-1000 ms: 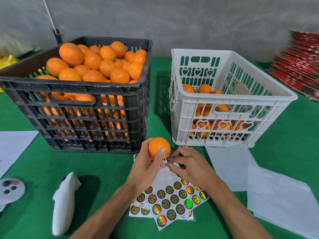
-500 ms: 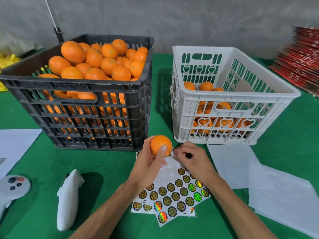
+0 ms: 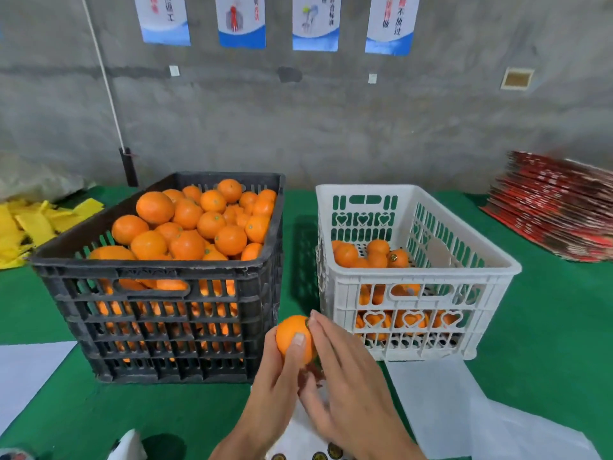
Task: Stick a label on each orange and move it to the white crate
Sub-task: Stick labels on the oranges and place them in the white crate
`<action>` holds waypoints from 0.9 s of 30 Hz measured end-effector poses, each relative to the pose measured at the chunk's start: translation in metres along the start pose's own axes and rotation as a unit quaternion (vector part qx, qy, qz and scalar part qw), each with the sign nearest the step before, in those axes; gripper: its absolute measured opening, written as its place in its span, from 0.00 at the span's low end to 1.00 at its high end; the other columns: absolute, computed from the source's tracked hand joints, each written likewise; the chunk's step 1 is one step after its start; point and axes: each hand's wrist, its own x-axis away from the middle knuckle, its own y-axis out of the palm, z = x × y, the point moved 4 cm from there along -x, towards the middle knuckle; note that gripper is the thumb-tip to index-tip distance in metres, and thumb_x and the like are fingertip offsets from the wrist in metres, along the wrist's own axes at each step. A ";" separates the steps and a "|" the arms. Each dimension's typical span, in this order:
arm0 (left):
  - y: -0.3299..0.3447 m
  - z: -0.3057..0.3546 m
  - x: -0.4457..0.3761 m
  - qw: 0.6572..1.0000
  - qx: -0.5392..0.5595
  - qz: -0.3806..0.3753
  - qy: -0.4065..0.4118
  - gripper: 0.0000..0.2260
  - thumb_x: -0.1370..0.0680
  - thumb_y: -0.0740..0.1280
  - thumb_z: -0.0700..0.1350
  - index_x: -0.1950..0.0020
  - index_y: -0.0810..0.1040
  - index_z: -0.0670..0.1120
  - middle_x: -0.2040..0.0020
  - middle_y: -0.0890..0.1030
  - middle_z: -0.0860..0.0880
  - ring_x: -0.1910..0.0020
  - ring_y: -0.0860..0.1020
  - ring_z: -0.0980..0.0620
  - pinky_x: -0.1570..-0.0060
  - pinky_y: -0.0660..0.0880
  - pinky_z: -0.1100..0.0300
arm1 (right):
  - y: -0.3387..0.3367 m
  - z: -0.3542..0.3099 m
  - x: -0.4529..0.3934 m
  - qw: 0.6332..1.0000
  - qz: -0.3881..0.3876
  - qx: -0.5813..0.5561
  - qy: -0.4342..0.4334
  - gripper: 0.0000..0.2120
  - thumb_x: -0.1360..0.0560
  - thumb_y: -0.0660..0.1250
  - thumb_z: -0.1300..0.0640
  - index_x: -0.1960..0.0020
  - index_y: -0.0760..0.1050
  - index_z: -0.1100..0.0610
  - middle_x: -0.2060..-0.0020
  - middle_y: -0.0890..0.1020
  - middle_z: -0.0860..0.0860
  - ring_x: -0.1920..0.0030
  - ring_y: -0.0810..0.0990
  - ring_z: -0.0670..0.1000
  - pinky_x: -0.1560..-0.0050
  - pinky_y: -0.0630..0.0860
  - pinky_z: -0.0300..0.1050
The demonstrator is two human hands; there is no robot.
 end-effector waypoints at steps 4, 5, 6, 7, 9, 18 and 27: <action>0.029 0.066 -0.027 0.997 -0.041 -0.011 0.058 0.26 0.27 0.62 0.73 0.32 0.72 0.64 0.48 0.86 0.52 0.47 0.85 0.56 0.49 0.78 0.68 | -0.044 0.016 -0.037 0.991 0.117 0.053 0.025 0.33 0.22 0.64 0.40 0.24 0.66 0.60 0.29 0.75 0.55 0.31 0.74 0.53 0.29 0.70 0.46; 0.038 0.083 -0.036 0.994 -0.070 -0.028 0.079 0.26 0.26 0.61 0.74 0.32 0.71 0.65 0.49 0.86 0.54 0.48 0.85 0.57 0.50 0.78 0.69 | -0.057 0.024 -0.046 0.986 0.150 0.059 0.042 0.32 0.21 0.64 0.40 0.26 0.69 0.60 0.31 0.77 0.55 0.33 0.75 0.54 0.30 0.70 0.46; 0.046 0.098 -0.044 0.989 -0.097 -0.045 0.098 0.26 0.25 0.60 0.74 0.30 0.70 0.65 0.47 0.85 0.56 0.48 0.84 0.58 0.50 0.78 0.67 | -0.068 0.033 -0.055 0.981 0.174 0.062 0.065 0.31 0.21 0.64 0.39 0.27 0.71 0.61 0.33 0.78 0.56 0.34 0.76 0.54 0.31 0.69 0.47; 0.051 0.113 -0.053 0.985 -0.120 -0.054 0.113 0.26 0.23 0.59 0.73 0.29 0.70 0.64 0.45 0.84 0.56 0.47 0.84 0.58 0.49 0.80 0.63 | -0.076 0.042 -0.063 0.976 0.186 0.068 0.090 0.31 0.21 0.66 0.39 0.28 0.73 0.62 0.34 0.79 0.56 0.34 0.76 0.55 0.31 0.70 0.48; 0.055 0.135 -0.067 0.977 -0.151 -0.049 0.139 0.26 0.21 0.60 0.70 0.27 0.70 0.60 0.38 0.81 0.57 0.46 0.84 0.56 0.47 0.82 0.53 | -0.086 0.061 -0.076 0.970 0.179 0.090 0.136 0.32 0.22 0.70 0.41 0.28 0.73 0.62 0.33 0.79 0.57 0.32 0.76 0.58 0.28 0.70 0.52; -0.042 0.200 -0.061 0.925 -0.227 0.111 0.284 0.06 0.19 0.68 0.57 0.50 0.83 0.58 0.52 0.84 0.53 0.53 0.84 0.53 0.56 0.79 0.64 | -0.062 0.032 -0.128 0.981 0.190 0.043 0.009 0.16 0.18 0.62 0.47 0.37 0.82 0.52 0.31 0.78 0.52 0.28 0.74 0.55 0.29 0.71 0.55; -0.214 0.199 -0.098 0.703 -0.651 0.244 -0.150 0.31 0.21 0.67 0.64 0.26 0.71 0.46 0.29 0.73 0.41 0.29 0.71 0.36 0.34 0.72 0.44 | -0.008 -0.063 -0.190 0.977 0.142 -0.161 -0.009 0.20 0.18 0.63 0.42 0.33 0.79 0.50 0.33 0.79 0.45 0.31 0.74 0.49 0.32 0.73 0.53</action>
